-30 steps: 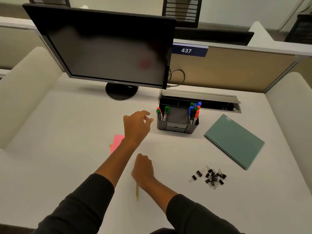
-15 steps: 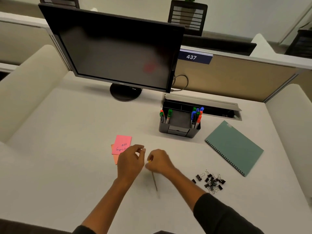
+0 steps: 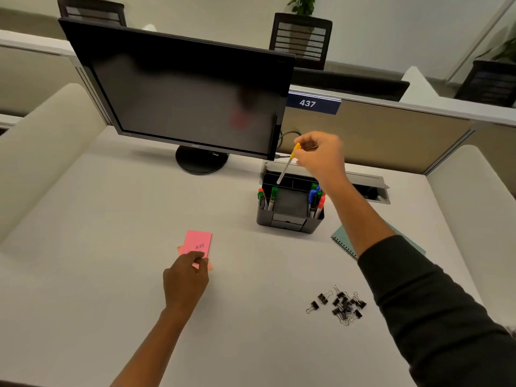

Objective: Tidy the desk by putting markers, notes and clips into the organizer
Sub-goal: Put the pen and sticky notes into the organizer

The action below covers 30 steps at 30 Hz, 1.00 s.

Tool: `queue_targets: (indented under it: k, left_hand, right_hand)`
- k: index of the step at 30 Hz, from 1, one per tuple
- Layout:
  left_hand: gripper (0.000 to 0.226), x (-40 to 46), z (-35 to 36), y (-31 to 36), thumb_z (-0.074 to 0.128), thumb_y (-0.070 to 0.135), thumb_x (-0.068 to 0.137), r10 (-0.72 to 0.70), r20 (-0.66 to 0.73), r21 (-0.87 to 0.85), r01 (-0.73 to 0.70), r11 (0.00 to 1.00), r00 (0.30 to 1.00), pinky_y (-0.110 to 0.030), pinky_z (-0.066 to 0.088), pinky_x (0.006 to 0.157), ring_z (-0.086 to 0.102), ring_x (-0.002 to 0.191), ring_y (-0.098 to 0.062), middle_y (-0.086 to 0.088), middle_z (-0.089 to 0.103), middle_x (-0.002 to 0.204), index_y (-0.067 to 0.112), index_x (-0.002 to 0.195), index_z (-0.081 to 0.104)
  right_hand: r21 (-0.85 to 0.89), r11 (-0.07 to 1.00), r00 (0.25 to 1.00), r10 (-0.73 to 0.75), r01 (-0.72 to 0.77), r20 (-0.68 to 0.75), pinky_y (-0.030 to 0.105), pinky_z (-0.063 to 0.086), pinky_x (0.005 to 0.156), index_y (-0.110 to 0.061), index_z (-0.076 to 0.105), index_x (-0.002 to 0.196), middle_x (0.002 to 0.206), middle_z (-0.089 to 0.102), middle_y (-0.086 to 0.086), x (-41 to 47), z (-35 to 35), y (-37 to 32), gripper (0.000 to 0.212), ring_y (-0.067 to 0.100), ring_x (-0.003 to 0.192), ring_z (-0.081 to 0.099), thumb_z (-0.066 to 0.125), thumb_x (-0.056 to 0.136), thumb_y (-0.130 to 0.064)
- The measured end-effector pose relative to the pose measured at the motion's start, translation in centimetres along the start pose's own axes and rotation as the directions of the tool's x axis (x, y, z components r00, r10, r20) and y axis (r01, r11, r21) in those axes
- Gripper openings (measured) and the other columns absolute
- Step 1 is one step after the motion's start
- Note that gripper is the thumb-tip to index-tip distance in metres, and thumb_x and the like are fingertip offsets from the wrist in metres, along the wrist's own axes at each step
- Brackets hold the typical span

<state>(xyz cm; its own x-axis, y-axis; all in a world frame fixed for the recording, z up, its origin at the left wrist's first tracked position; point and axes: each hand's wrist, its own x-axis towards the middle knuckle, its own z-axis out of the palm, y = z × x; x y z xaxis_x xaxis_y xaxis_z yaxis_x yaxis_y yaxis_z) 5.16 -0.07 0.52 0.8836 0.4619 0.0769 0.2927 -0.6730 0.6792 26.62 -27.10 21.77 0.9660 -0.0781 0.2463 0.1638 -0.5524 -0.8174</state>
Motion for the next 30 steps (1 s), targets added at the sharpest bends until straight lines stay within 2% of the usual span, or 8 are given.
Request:
queue_targets:
  k: [5, 7, 11, 15, 20, 24, 30]
  left_hand:
    - [0.016, 1.1, -0.1, -1.3, 0.076, 0.014, 0.088, 0.001, -0.021, 0.055, 0.000, 0.998, 1.000, -0.042, 0.059, 0.072, 0.074, 0.072, -0.025, -0.006, 0.078, 0.095, 0.015, 0.104, 0.077]
    - [0.018, 1.6, -0.1, -1.9, 0.076, 0.015, 0.088, -0.008, -0.026, 0.062, 0.010, 0.998, 1.000, -0.044, 0.058, 0.073, 0.074, 0.075, -0.026, -0.006, 0.077, 0.095, 0.015, 0.106, 0.076]
    - [0.020, 2.5, -0.2, -2.6, 0.076, 0.019, 0.089, -0.041, -0.052, 0.083, 0.045, 0.996, 0.998, -0.041, 0.052, 0.076, 0.072, 0.079, -0.025, -0.002, 0.076, 0.097, 0.017, 0.109, 0.074]
    - [0.026, 3.4, -0.1, -3.1, 0.076, 0.026, 0.089, -0.086, -0.037, 0.149, 0.090, 0.985, 0.996, -0.044, 0.047, 0.079, 0.068, 0.090, -0.032, -0.005, 0.074, 0.099, 0.017, 0.113, 0.073]
    - [0.049, 4.2, 0.5, -2.7, 0.077, 0.044, 0.087, -0.174, 0.065, 0.341, 0.142, 0.929, 0.983, -0.051, 0.047, 0.087, 0.055, 0.112, -0.043, -0.018, 0.065, 0.118, 0.015, 0.125, 0.069]
    - [0.061, 4.7, 1.2, -2.3, 0.075, 0.056, 0.084, -0.185, 0.099, 0.427, 0.127, 0.895, 0.978, -0.049, 0.045, 0.084, 0.052, 0.111, -0.042, -0.019, 0.058, 0.122, 0.011, 0.123, 0.066]
    - [0.072, 5.2, 1.9, -1.5, 0.079, 0.061, 0.076, -0.191, 0.126, 0.493, 0.105, 0.864, 0.974, -0.047, 0.043, 0.082, 0.051, 0.111, -0.040, -0.018, 0.055, 0.123, 0.010, 0.124, 0.063]
  right_hand:
    - [-0.128, 0.988, 0.995, -0.076, 0.085, 0.068, 0.029, 0.064, 0.074, -0.013, 0.081, 0.095, 0.083, 0.076, -0.001, 1.4, 3.5, 1.5, 0.015, 0.009, 0.073, 0.073, 0.077, 0.083, -0.005]
    - [-0.187, 0.978, 0.990, -0.069, 0.092, 0.127, 0.031, 0.064, 0.077, -0.012, 0.081, 0.098, 0.086, 0.077, 0.000, 1.7, 4.8, 2.5, 0.017, 0.009, 0.074, 0.071, 0.076, 0.084, -0.005]
    - [-0.313, 0.942, 0.969, -0.045, 0.123, 0.244, 0.038, 0.063, 0.083, -0.013, 0.081, 0.101, 0.094, 0.078, 0.005, 1.8, 6.9, 4.2, 0.019, 0.018, 0.084, 0.073, 0.070, 0.088, -0.006]
    - [-0.380, 0.911, 0.939, -0.024, 0.163, 0.344, 0.034, 0.060, 0.091, -0.013, 0.080, 0.109, 0.107, 0.076, 0.007, 1.4, 8.3, 5.1, 0.021, 0.021, 0.095, 0.070, 0.069, 0.092, -0.008]
    - [-0.413, 0.888, 0.903, -0.007, 0.204, 0.430, 0.033, 0.059, 0.092, -0.012, 0.080, 0.111, 0.110, 0.076, 0.007, 0.8, 9.8, 5.9, 0.022, 0.021, 0.098, 0.069, 0.068, 0.093, -0.007]
    - [-0.409, 0.894, 0.885, 0.034, 0.181, 0.465, 0.033, 0.058, 0.096, -0.013, 0.077, 0.117, 0.116, 0.075, 0.006, 0.5, 10.6, 6.4, 0.024, 0.019, 0.102, 0.070, 0.069, 0.095, -0.011]
    - [-0.370, 0.916, 0.890, 0.035, 0.153, 0.454, 0.039, 0.059, 0.095, -0.016, 0.074, 0.124, 0.118, 0.074, 0.006, 0.1, 10.5, 6.9, 0.028, 0.021, 0.100, 0.069, 0.066, 0.097, -0.015]
